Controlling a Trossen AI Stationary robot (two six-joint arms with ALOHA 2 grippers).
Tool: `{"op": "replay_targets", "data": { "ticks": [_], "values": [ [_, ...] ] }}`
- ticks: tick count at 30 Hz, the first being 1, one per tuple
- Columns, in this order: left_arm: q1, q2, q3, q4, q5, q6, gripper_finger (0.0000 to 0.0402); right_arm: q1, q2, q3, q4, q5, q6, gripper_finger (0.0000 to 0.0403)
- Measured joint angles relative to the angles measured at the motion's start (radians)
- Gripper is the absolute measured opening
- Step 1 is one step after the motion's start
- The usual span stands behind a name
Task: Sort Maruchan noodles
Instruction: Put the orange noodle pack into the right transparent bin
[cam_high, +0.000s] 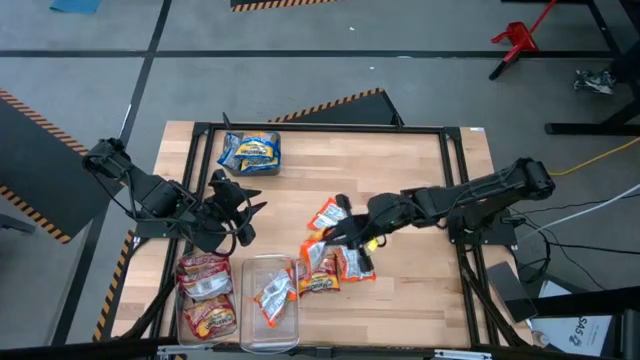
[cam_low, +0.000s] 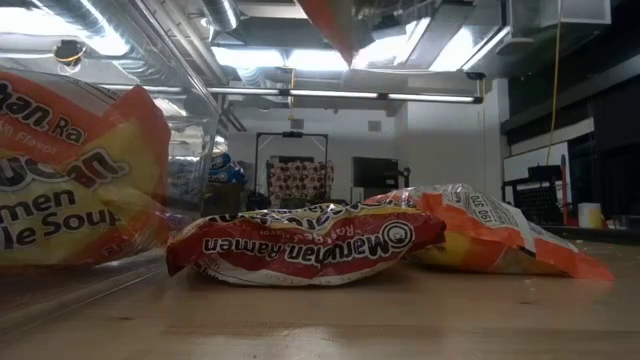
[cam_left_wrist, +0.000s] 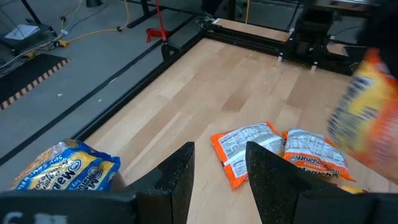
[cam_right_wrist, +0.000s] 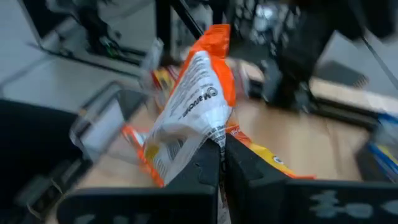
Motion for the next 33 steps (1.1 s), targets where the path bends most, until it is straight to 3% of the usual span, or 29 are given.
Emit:
{"op": "replay_targets", "data": {
  "ticks": [7, 17, 23, 33],
  "values": [
    [0.000, 0.000, 0.000, 0.000, 0.000, 0.001, 0.0137, 0.038, 0.187, 0.147, 0.100, -0.094, -0.027, 0.0000],
    [0.000, 0.000, 0.000, -0.006, 0.029, -0.001, 0.0137, 0.044, 0.434, 0.394, 0.067, -0.242, -0.056, 0.0000],
    [0.000, 0.000, 0.000, -0.015, 0.087, -0.016, 0.0137, 0.043, 0.451, 0.403, 0.033, -0.232, -0.080, 0.0000],
    [0.005, 0.000, 0.000, -0.014, 0.082, -0.020, 0.0137, 0.043, 0.451, 0.403, 0.024, -0.231, -0.088, 0.0000]
  ]
}}
